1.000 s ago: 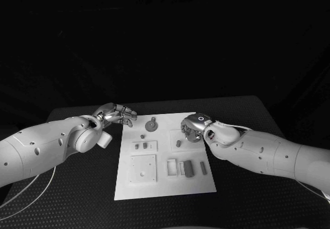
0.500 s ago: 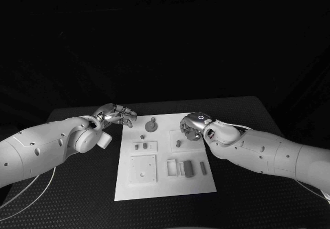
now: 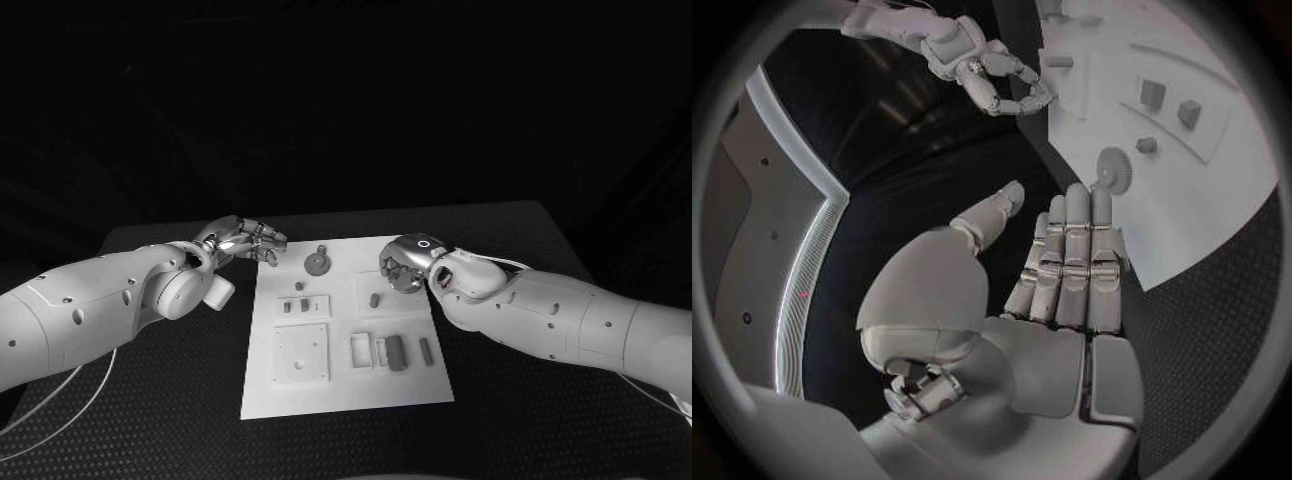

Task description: Assemble the parts on the task board

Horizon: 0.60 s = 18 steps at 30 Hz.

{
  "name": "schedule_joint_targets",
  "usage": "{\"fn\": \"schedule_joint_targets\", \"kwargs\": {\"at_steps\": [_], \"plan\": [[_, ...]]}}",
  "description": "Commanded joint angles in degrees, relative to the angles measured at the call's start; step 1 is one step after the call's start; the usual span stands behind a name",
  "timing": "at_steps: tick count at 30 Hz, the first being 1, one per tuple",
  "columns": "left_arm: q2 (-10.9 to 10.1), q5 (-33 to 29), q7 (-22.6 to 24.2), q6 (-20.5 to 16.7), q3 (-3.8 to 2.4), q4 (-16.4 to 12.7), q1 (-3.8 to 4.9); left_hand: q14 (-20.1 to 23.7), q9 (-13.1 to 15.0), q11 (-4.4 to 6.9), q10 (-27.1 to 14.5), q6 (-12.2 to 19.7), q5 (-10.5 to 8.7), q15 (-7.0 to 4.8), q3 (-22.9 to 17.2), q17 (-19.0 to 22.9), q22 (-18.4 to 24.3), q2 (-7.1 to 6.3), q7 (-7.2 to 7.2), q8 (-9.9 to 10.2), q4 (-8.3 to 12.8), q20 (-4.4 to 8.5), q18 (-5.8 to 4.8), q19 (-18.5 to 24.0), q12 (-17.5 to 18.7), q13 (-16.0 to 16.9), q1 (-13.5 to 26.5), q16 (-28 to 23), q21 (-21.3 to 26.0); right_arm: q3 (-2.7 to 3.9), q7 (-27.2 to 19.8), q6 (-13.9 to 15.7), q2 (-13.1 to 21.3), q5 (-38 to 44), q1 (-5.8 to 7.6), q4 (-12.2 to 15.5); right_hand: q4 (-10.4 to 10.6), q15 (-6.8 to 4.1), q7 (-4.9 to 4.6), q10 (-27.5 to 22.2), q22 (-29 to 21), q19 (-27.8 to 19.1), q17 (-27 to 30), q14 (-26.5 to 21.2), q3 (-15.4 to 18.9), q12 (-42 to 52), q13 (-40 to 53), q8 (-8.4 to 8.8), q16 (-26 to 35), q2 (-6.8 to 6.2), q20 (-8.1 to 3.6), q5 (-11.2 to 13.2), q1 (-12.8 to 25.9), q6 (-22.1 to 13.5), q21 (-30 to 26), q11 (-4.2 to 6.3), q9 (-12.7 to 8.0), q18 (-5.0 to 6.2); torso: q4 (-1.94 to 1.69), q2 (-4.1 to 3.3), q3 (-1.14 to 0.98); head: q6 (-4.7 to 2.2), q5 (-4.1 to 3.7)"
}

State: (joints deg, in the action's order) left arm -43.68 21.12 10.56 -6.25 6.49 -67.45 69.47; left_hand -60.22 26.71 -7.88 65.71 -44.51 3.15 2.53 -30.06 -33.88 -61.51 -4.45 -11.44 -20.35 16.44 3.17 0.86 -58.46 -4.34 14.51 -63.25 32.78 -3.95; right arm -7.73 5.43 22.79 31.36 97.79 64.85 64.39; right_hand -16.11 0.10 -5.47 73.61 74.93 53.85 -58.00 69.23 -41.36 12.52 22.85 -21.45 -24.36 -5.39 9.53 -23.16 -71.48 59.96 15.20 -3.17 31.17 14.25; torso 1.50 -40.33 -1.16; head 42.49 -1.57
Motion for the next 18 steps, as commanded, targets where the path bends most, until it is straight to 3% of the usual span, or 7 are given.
{"fn": "schedule_joint_targets", "kwargs": {"at_steps": [1,5,11,14,18], "plan": [[0.03,0.17,0.39,0.86,-0.05,-0.2,0.1,-0.29,-0.1,0.14,-0.38,0.48,-0.09,0.01,0.33,-0.08,0.1,-0.46,-0.22,-0.39,-0.07,-0.1,-0.1,0.1,0.25,-0.05,-0.29,-0.29,0.1,0.02,-0.87,-1.19,0.12,-1.12,0.16,-0.23,0.05,-0.06,-0.2,-0.11,1.33,0.26,-0.08,-0.23,-0.38,-0.39,0.09,0.3,-0.05,0.03,-0.03,-0.3,0.9,-0.14,0.2,0.12,0.16,0.74,0.03,0.0,-0.01,0.03,-0.01],[0.01,0.17,0.4,0.82,-0.05,-0.16,0.1,-0.3,-0.11,0.14,-0.39,0.49,-0.09,0.01,0.32,-0.09,0.12,-0.46,-0.22,-0.4,-0.07,-0.1,-0.1,0.1,0.25,-0.05,-0.3,-0.3,0.1,0.02,-2.12,0.76,0.18,-2.78,0.34,-0.44,0.27,0.34,-0.64,-0.96,1.25,-0.57,-0.01,-1.01,-0.21,-1.15,0.08,0.83,0.65,-0.79,0.18,-0.26,1.8,-1.14,-0.17,-0.32,0.52,0.63,0.01,0.0,-0.02,0.1,0.0],[0.01,0.17,0.43,0.82,-0.05,-0.11,0.1,-0.3,-0.12,0.14,-0.4,0.51,-0.09,0.01,0.33,-0.12,0.14,-0.47,-0.22,-0.41,-0.06,-0.1,-0.1,0.1,0.24,-0.05,-0.31,-0.31,0.1,0.01,-3.37,2.29,0.63,-3.82,0.47,-0.02,2.32,1.76,-2.61,-4.27,1.33,-3.4,0.37,-3.78,1.37,-3.27,-0.22,3.48,2.56,-5.73,0.69,-0.19,3.8,-5.75,-1.27,-1.9,0.24,0.07,-0.02,0.0,-0.02,0.06,0.03],[-0.07,0.17,0.44,0.78,-0.05,-0.11,0.1,-0.3,-0.12,0.14,-0.41,0.51,-0.09,0.01,0.33,-0.13,0.15,-0.47,-0.22,-0.42,-0.06,-0.1,-0.1,0.1,0.24,-0.05,-0.32,-0.32,0.1,0.01,-3.48,1.94,0.77,-3.86,0.51,-0.02,3.43,2.67,-2.12,-6.39,1.35,-5.49,0.59,-5.66,2.16,-4.49,-0.45,4.63,3.67,-7.3,0.99,-0.17,4.29,-7.85,-2.0,-2.87,-0.02,-0.38,-0.02,0.0,-0.02,0.06,0.03],[-0.16,0.17,0.46,0.71,-0.05,-0.09,0.1,-0.3,-0.13,0.14,-0.42,0.52,-0.09,0.01,0.33,-0.15,0.16,-0.48,-0.22,-0.43,-0.05,-0.1,-0.1,0.1,0.23,-0.05,-0.33,-0.33,0.1,0.01,-3.27,1.97,1.03,-3.89,0.54,0.05,4.45,3.34,-2.22,-8.21,1.38,-7.09,0.74,-7.08,2.85,-5.49,-0.77,5.78,4.47,-8.44,1.26,-0.16,4.34,-10.04,-2.42,-3.69,-0.53,-0.74,0.0,-0.01,-0.01,0.06,0.09]]}}
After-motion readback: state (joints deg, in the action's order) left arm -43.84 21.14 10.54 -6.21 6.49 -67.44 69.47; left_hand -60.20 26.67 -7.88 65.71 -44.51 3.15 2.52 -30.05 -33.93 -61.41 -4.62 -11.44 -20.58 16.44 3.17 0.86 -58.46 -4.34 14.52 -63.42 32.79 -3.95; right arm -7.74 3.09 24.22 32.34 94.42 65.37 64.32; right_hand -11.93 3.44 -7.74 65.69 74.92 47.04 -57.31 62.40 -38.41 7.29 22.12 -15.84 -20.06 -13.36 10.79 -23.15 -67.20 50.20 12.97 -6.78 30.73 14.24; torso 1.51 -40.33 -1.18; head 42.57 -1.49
